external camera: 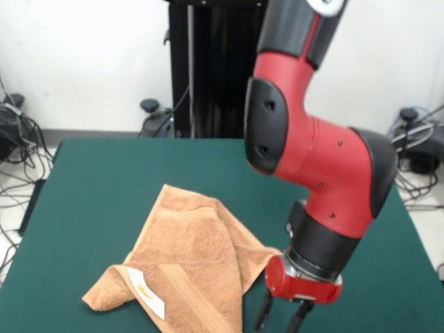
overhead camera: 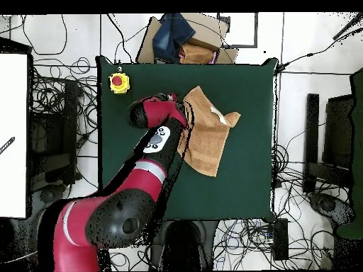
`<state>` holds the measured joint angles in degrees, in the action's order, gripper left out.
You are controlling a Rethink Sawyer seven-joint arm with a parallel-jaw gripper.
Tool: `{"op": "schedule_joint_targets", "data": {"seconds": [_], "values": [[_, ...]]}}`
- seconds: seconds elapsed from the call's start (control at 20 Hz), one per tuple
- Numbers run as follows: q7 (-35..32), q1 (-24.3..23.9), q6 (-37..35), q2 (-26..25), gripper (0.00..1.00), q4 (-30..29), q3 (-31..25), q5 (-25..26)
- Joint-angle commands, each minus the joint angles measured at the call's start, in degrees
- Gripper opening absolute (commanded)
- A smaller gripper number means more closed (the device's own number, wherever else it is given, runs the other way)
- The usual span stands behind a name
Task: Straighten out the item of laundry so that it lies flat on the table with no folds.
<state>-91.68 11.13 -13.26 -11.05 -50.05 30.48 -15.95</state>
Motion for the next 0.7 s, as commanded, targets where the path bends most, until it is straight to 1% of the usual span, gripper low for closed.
{"op": "schedule_joint_targets", "data": {"seconds": [0.05,0.15,0.3,0.55,0.65,0.7], "values": [[-20.22,1.65,0.44,-11.37,1.0,2.51,5.01,-7.11],[-19.5,1.5,0.82,-12.37,1.0,3.14,5.73,-8.68],[-18.15,1.63,2.27,-12.24,1.0,1.67,5.76,-9.81],[-13.75,-0.07,4.41,-9.59,1.0,-1.76,2.7,-7.58],[-12.06,-1.41,5.14,-9.12,1.0,-1.96,1.27,-6.31],[-12.07,-1.45,5.4,-9.25,1.0,-1.96,1.46,-6.3]]}}
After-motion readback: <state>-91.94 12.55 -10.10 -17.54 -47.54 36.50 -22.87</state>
